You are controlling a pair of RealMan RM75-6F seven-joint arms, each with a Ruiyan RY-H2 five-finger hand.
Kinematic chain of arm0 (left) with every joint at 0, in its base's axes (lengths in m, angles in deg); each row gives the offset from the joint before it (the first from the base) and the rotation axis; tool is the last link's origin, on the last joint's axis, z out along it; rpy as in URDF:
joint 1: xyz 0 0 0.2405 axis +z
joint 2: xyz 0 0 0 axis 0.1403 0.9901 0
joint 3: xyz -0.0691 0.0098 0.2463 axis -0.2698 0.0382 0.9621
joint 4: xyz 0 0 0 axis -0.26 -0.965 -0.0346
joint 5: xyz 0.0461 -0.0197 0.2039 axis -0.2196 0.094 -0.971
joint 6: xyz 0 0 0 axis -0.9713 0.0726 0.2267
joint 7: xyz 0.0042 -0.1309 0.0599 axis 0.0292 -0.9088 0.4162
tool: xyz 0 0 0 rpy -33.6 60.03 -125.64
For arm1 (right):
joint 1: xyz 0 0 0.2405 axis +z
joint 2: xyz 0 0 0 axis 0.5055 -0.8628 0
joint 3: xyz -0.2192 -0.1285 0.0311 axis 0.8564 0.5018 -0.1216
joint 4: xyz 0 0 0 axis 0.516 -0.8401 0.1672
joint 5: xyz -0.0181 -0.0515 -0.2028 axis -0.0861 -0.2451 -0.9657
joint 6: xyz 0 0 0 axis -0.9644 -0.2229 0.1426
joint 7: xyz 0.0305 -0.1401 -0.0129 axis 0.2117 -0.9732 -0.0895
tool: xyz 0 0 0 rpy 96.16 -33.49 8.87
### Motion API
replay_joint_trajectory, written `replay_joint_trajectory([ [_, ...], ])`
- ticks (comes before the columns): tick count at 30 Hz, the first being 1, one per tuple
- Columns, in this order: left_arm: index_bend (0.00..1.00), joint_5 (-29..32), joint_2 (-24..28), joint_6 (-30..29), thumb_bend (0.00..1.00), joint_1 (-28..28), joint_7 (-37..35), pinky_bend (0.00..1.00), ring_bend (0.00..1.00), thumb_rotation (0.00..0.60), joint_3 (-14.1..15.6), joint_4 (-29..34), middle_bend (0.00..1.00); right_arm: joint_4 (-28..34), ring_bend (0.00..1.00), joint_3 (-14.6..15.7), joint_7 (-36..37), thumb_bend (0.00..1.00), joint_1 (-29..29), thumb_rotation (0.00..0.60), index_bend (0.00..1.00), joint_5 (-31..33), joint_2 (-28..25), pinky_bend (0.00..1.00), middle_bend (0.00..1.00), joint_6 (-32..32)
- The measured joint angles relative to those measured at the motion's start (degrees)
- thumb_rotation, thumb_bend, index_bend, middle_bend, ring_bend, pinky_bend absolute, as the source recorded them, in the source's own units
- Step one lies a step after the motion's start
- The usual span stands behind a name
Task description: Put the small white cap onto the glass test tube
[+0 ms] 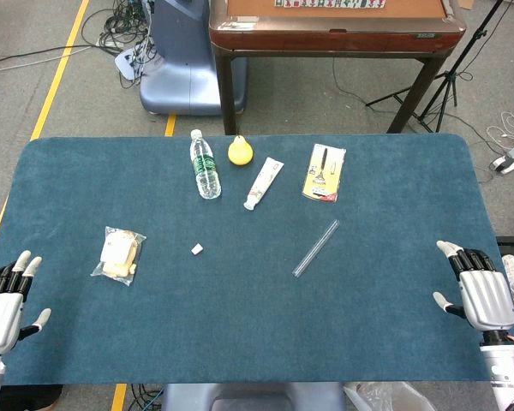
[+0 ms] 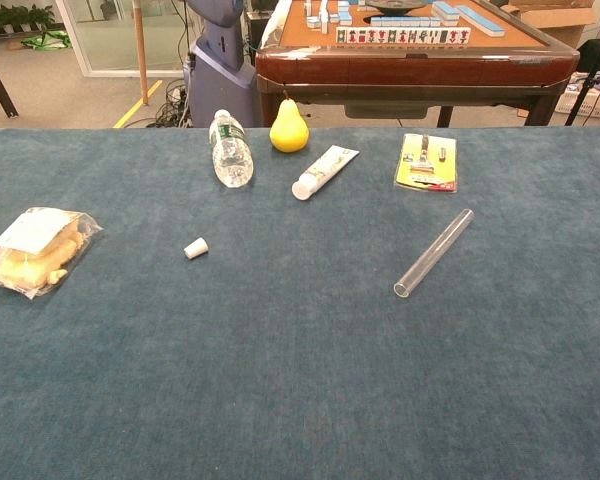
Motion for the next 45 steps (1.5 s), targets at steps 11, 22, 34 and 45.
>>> replay_joint_trajectory([
  [11, 0.0, -1.7, -0.2, -0.2, 0.22, -0.5, -1.4, 0.08, 0.1, 0.6, -0.1, -0.1, 0.0, -0.7, 0.17, -0.2, 1.4, 0.18, -0.6, 0.6, 0.14, -1.9, 0.0, 0.18, 0.18, 2.7],
  [22, 0.02, -6.5, -0.8, 7.8, 0.22, -9.2, -8.2, 0.5, 0.36, 0.6, -1.8, -4.1, 0.24, 1.5, 0.17, -2.9, -0.6, 0.18, 0.4, 0.6, 0.14, -3.1, -1.7, 0.18, 0.19, 5.3],
  [34, 0.14, -9.7, -2.9, 24.9, 0.43, -24.4, -17.6, 1.0, 0.91, 0.6, -3.2, -9.7, 0.83, 3.2, 0.17, -3.4, -2.0, 0.18, 1.3, 0.6, 0.14, -2.6, -2.4, 0.18, 0.22, 4.4],
  [45, 0.17, -5.6, -7.0, 42.3, 0.56, -36.1, -15.8, 1.0, 1.0, 0.6, -4.4, -13.0, 0.98, 3.3, 0.17, -2.8, -1.1, 0.18, 2.3, 0.6, 0.14, -2.6, -2.3, 0.18, 0.22, 2.2],
])
